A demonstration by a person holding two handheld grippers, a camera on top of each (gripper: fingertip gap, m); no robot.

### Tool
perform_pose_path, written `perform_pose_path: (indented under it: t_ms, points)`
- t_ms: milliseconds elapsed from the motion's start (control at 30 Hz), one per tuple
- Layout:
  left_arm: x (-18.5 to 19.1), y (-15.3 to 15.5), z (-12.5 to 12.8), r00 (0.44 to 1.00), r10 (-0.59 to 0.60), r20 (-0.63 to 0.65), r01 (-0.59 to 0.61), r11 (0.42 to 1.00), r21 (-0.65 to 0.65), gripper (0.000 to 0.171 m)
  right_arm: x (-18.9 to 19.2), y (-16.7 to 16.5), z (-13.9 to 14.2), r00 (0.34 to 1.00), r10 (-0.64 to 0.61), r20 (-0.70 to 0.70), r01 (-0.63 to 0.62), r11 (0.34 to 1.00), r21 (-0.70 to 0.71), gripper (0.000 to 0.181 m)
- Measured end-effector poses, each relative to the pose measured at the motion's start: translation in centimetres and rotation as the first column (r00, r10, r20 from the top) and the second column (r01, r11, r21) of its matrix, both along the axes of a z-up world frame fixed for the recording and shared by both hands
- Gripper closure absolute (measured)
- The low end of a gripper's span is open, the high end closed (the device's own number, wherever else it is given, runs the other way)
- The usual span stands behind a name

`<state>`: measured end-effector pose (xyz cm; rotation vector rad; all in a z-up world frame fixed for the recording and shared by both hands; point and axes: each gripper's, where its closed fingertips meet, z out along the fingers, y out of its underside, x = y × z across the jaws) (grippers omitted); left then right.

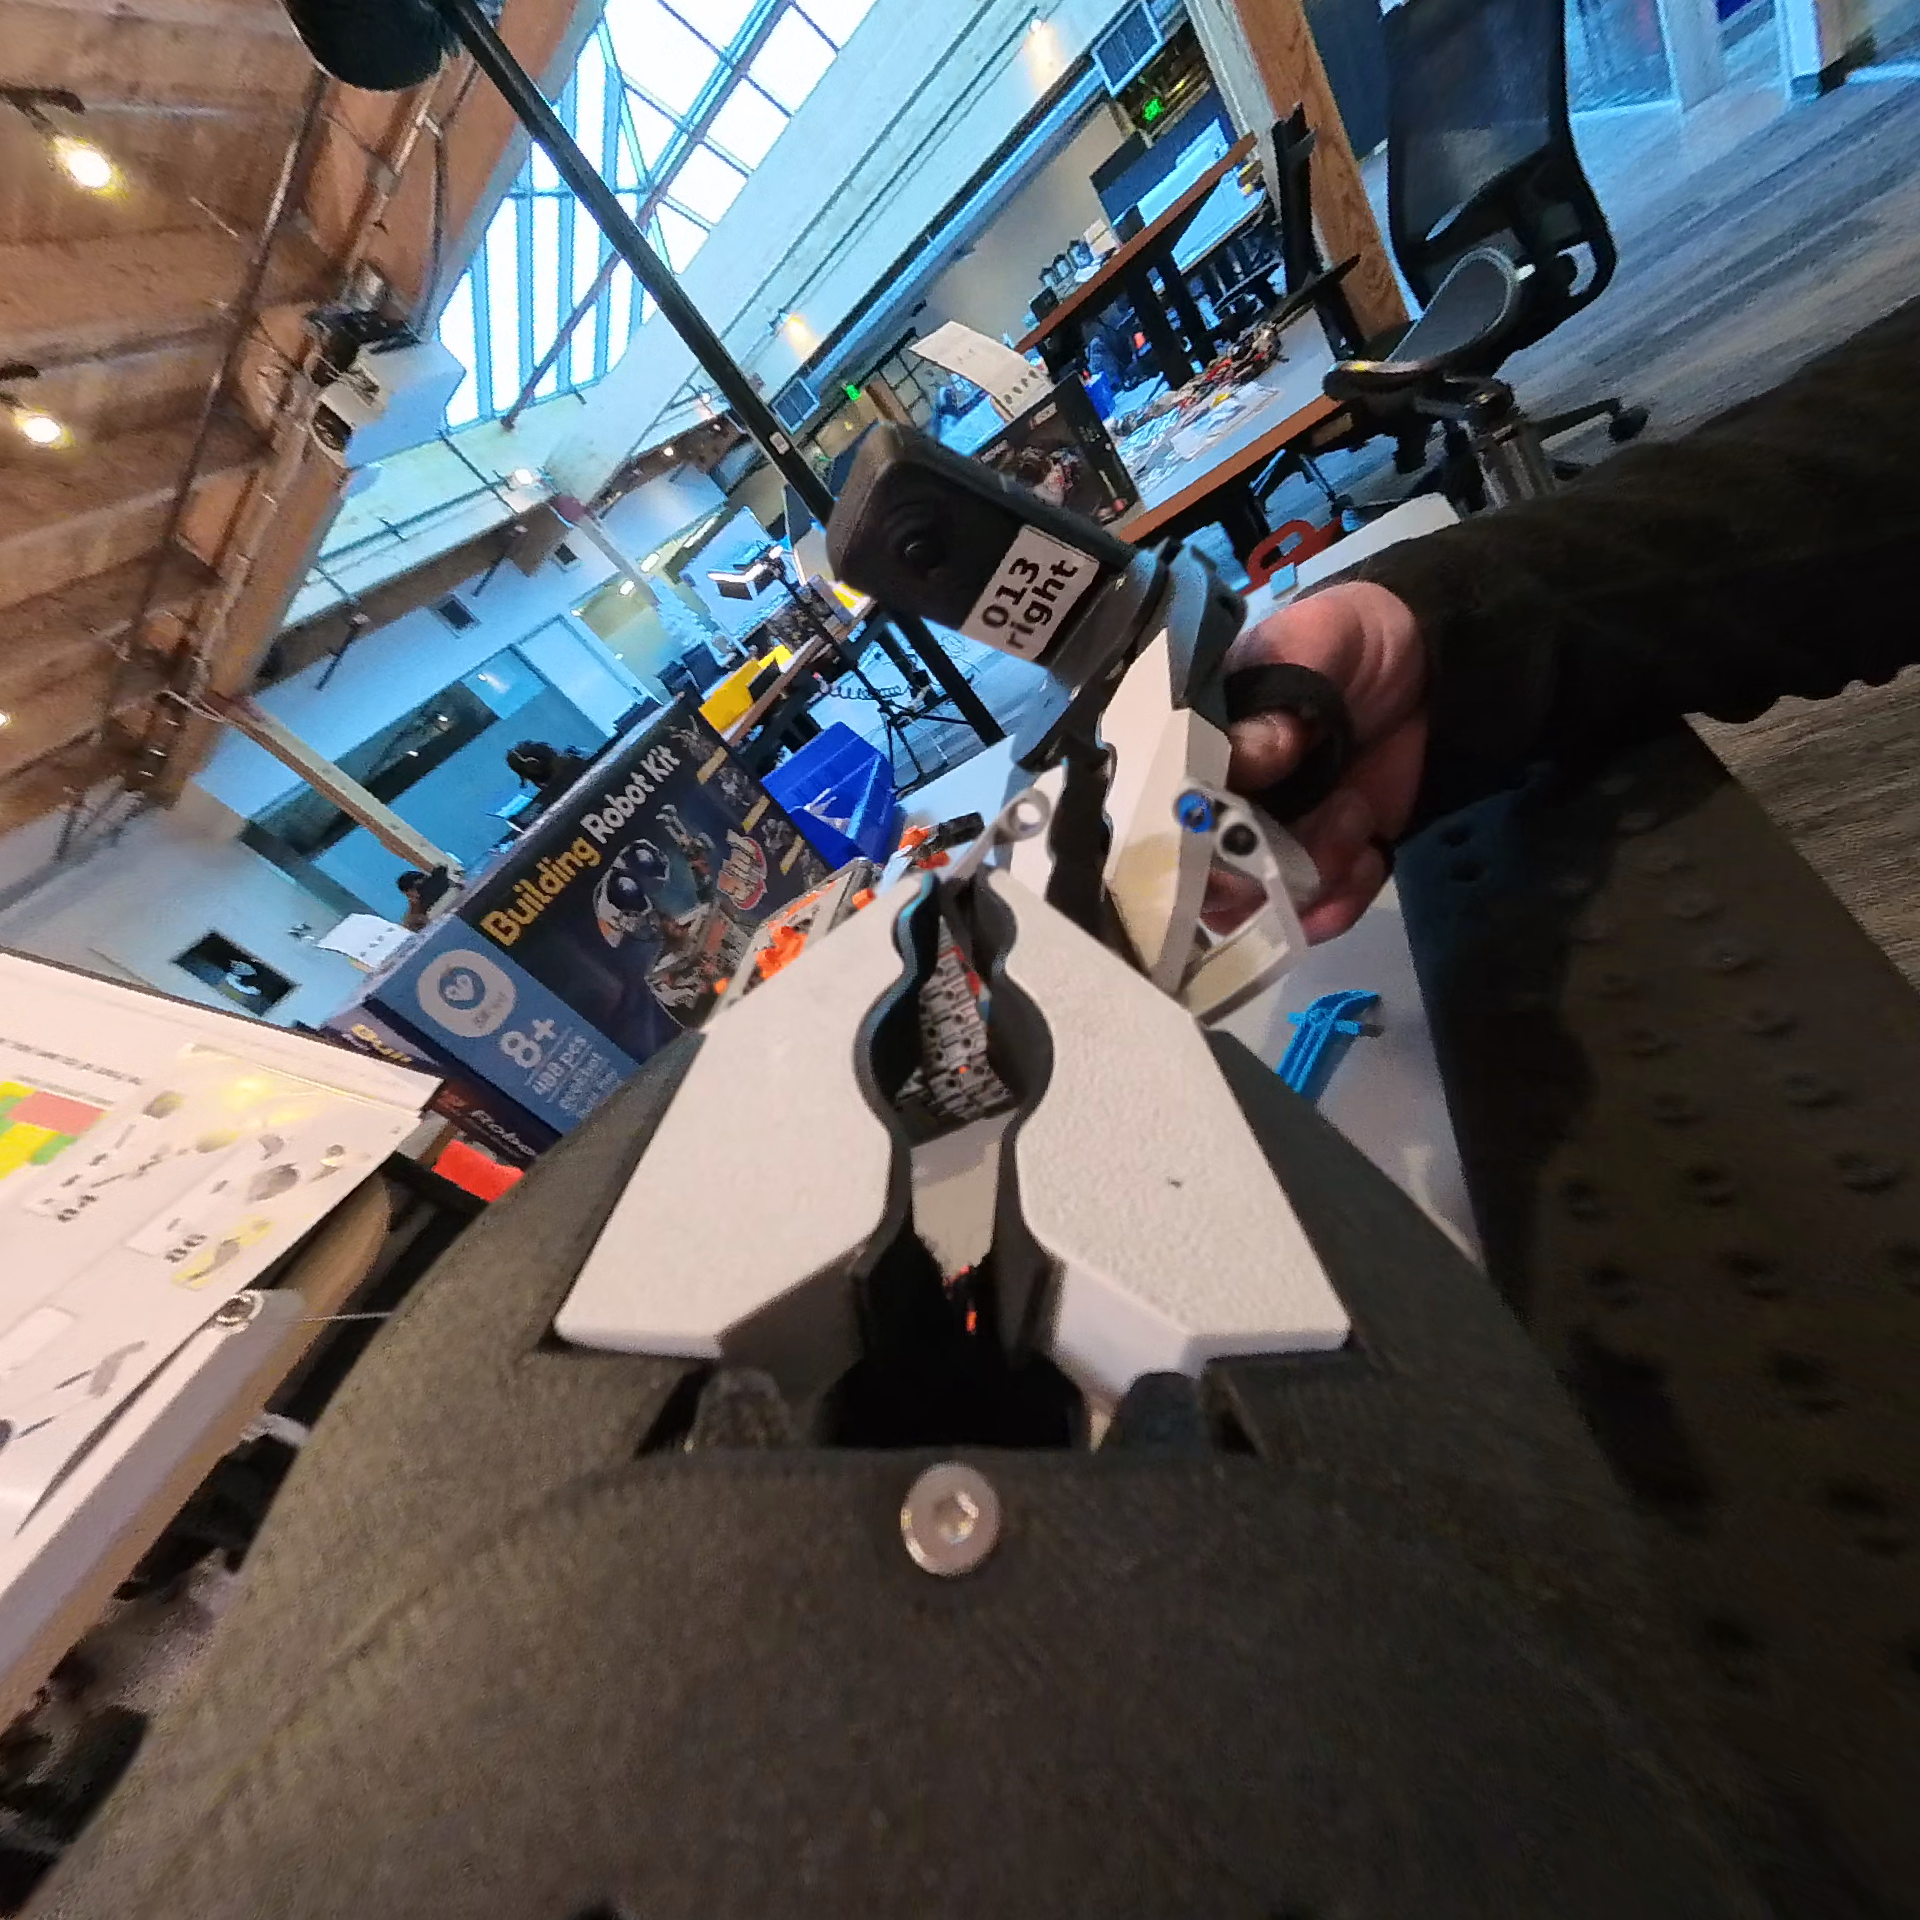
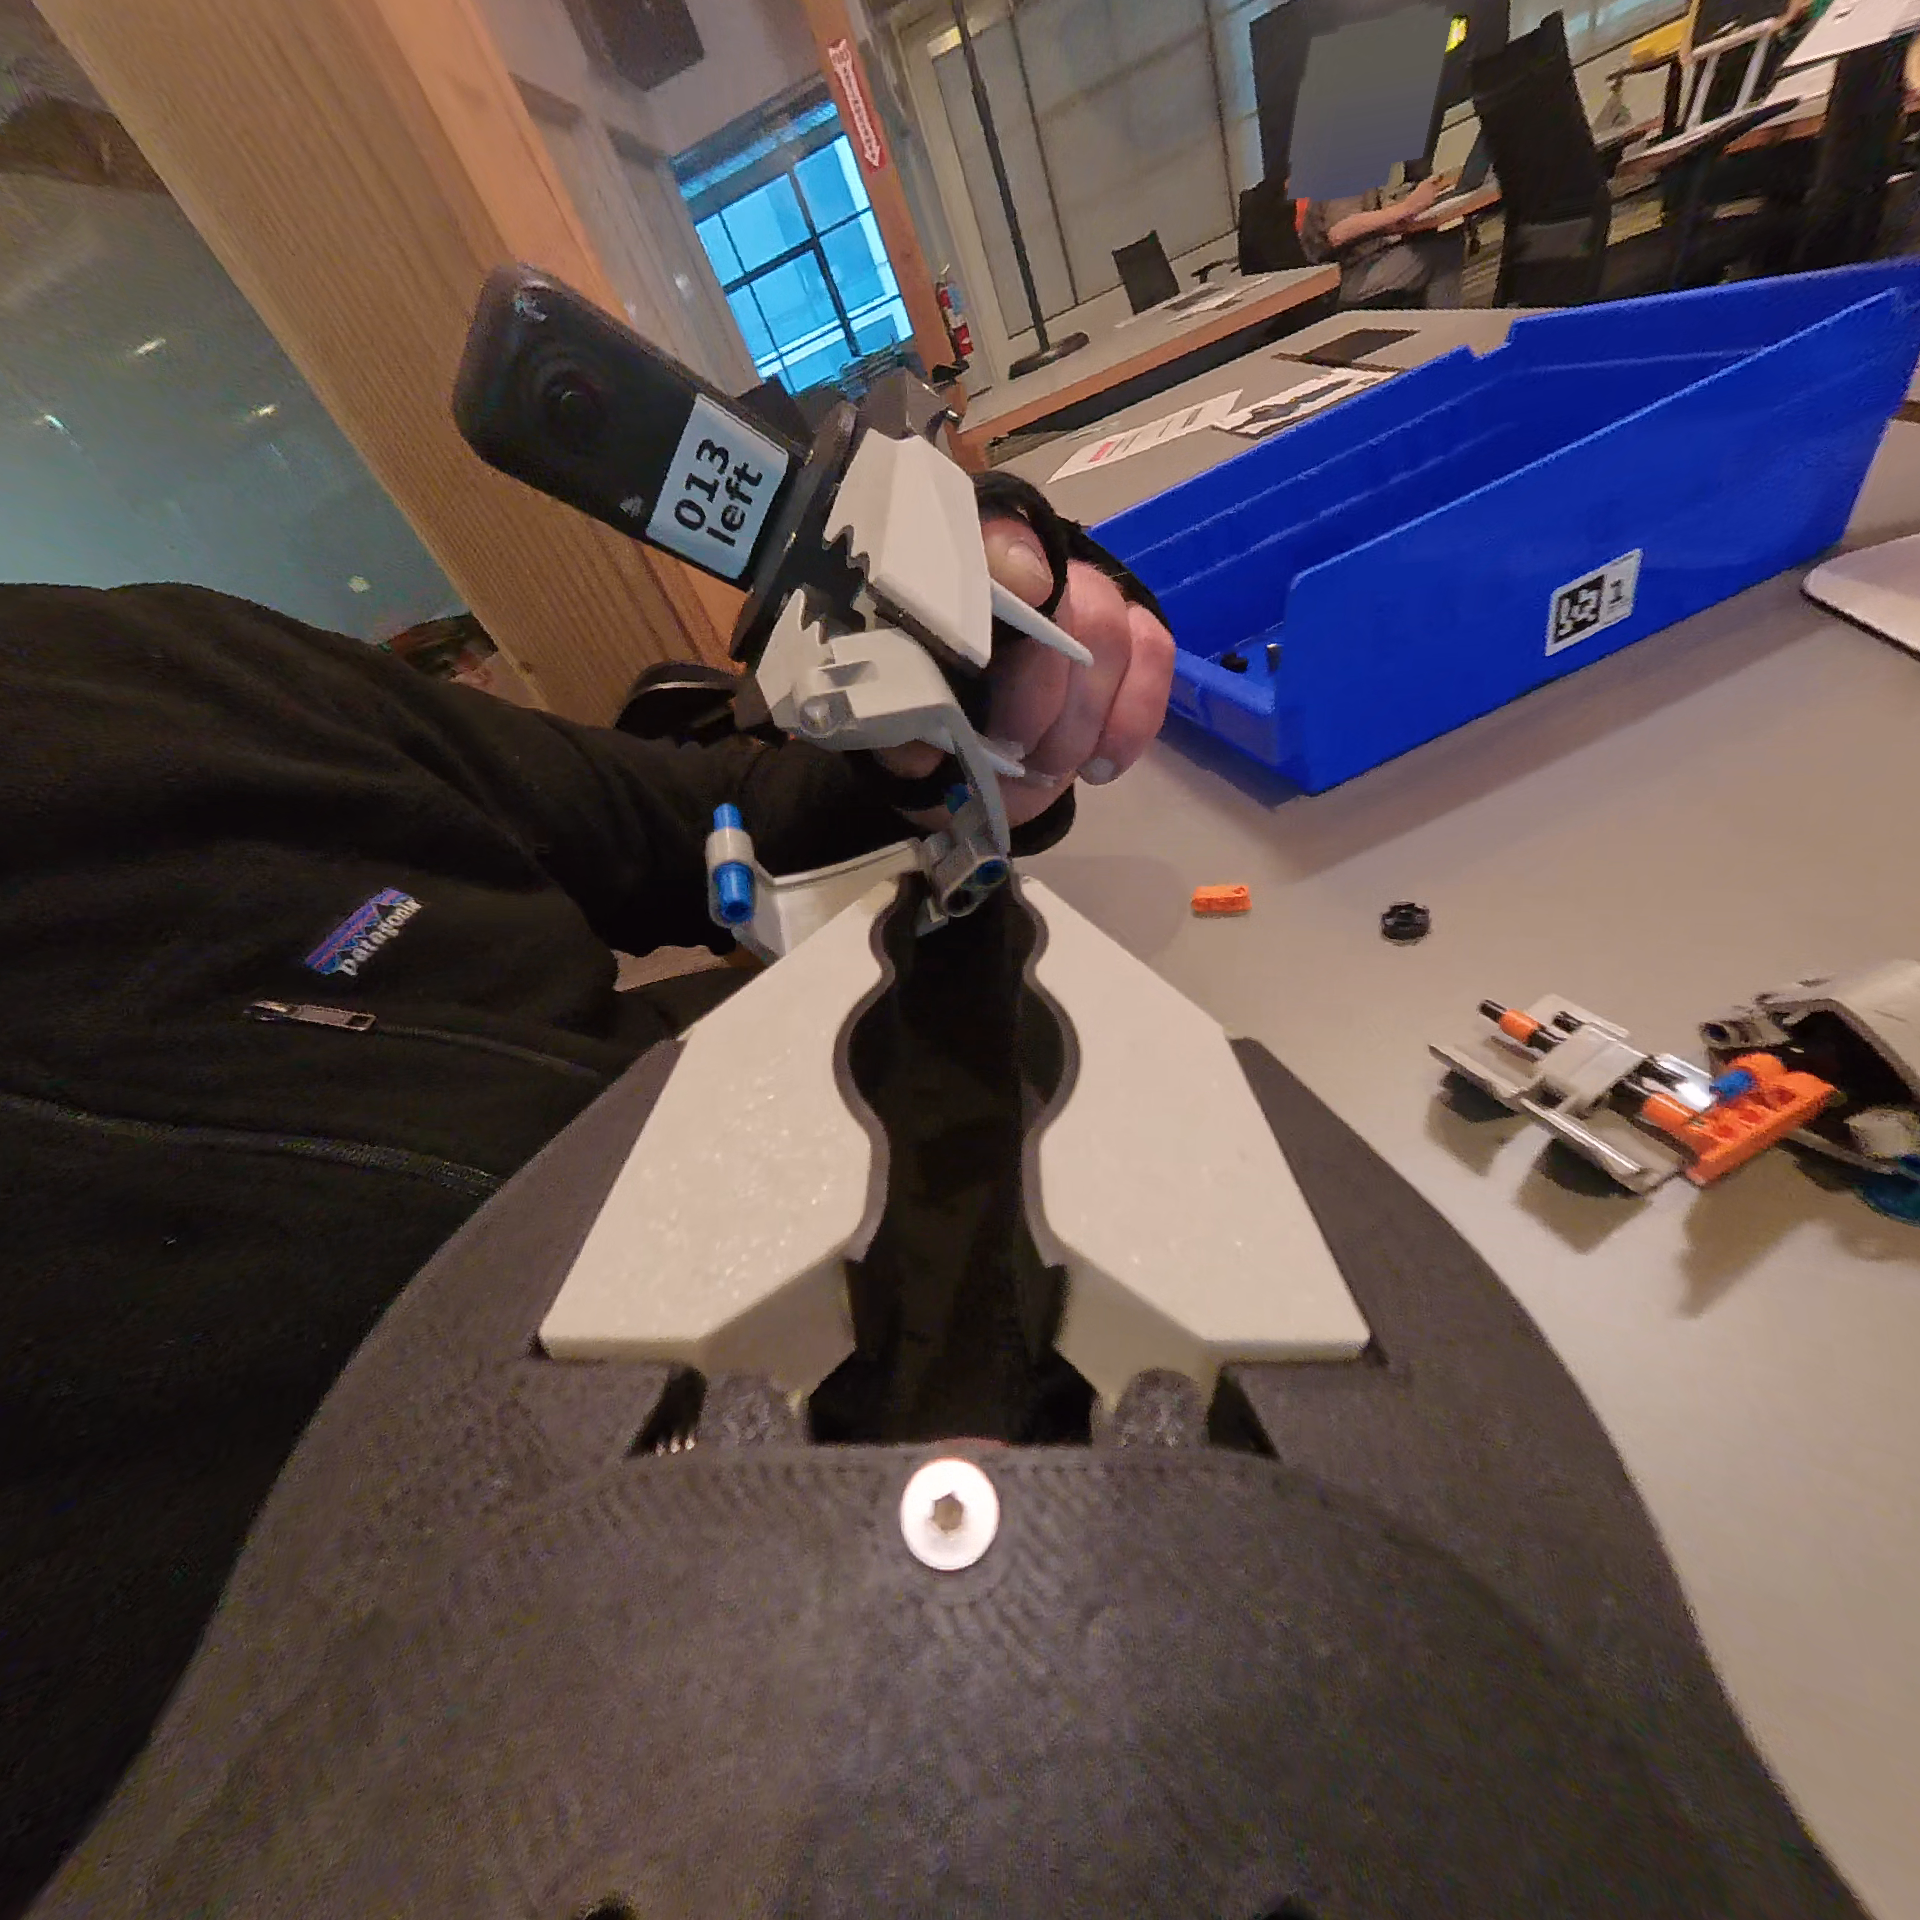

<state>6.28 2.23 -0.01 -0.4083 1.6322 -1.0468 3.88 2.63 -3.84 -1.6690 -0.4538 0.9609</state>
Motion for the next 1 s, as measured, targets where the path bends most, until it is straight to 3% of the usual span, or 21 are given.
perform_pose_path:
  t_ms: [200,400,500,567,700,833,1000]
  points:
    - [-0.2,-0.4,0.2,0.998,0.026,0.057,-0.03,0.997,0.075,0.169,-0.7,0.3,0.3,0.995,0.04,-0.086,-0.043,0.999,-0.031,0.16]
    - [-0.3,0.0,0.5,0.999,-0.007,0.035,0.007,1.0,-0.001,0.167,-0.2,0.6,1.1,0.998,0.003,-0.06,-0.001,0.999,0.035,0.17]
    - [0.3,1.1,0.5,0.999,-0.016,-0.04,0.011,0.992,-0.125,0.152,1.4,0.9,2.0,0.994,-0.068,-0.086,0.076,0.993,0.092,0.174]
    - [0.7,1.4,-0.5,0.981,-0.089,-0.174,0.043,0.967,-0.25,0.143,2.2,0.9,2.3,0.991,-0.124,-0.05,0.13,0.981,0.144,0.176]
    - [1.2,0.7,-2.9,0.873,-0.304,-0.38,0.09,0.868,-0.488,0.133,2.3,0.9,2.9,0.983,-0.182,0.006,0.175,0.957,0.232,0.177]
    - [0.5,-1.1,-3.5,0.818,-0.413,-0.401,0.169,0.838,-0.519,0.157,1.8,0.7,3.1,0.97,-0.22,0.1,0.18,0.934,0.307,0.177]
    - [0.6,-0.6,-3.4,0.826,-0.423,-0.372,0.178,0.823,-0.54,0.171,1.4,0.9,2.6,0.931,-0.283,0.233,0.188,0.914,0.359,0.174]
